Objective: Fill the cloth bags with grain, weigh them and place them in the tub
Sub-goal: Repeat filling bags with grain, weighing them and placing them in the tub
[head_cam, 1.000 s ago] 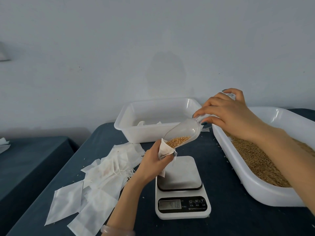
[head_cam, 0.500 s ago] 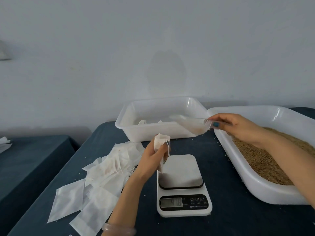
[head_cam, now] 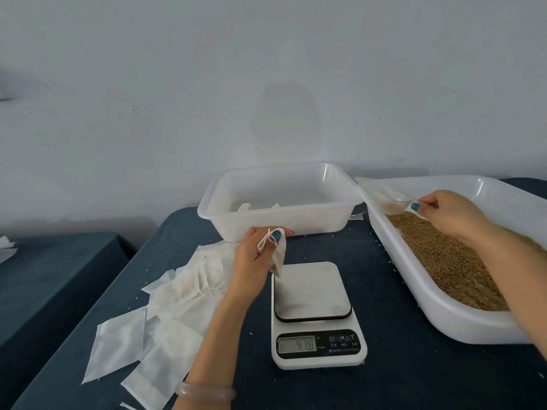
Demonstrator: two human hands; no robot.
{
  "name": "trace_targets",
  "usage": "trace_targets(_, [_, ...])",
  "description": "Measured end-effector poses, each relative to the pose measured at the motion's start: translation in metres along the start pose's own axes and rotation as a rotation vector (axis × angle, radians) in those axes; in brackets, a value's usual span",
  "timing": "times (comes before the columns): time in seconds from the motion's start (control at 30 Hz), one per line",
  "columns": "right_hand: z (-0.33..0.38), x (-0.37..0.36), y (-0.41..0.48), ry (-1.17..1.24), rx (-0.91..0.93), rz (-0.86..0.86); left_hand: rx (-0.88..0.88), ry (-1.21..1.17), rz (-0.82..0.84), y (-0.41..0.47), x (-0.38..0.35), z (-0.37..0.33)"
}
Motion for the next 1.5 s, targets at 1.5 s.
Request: trace_targets(1.5, [0.016,-0.142,-0.078,0.727,0.022,0.081,0.322,0.200,-0.211,-0.007,0.028,0.045])
Point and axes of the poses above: each hand's wrist, its own y-axis towards the middle knuckle, its own x-axis out of the back of the hand, z = x × y, the point moved 9 cm from there along y, towards the middle knuckle, and after that the axes turned 3 degrees about -x, right-handed, at the moved point
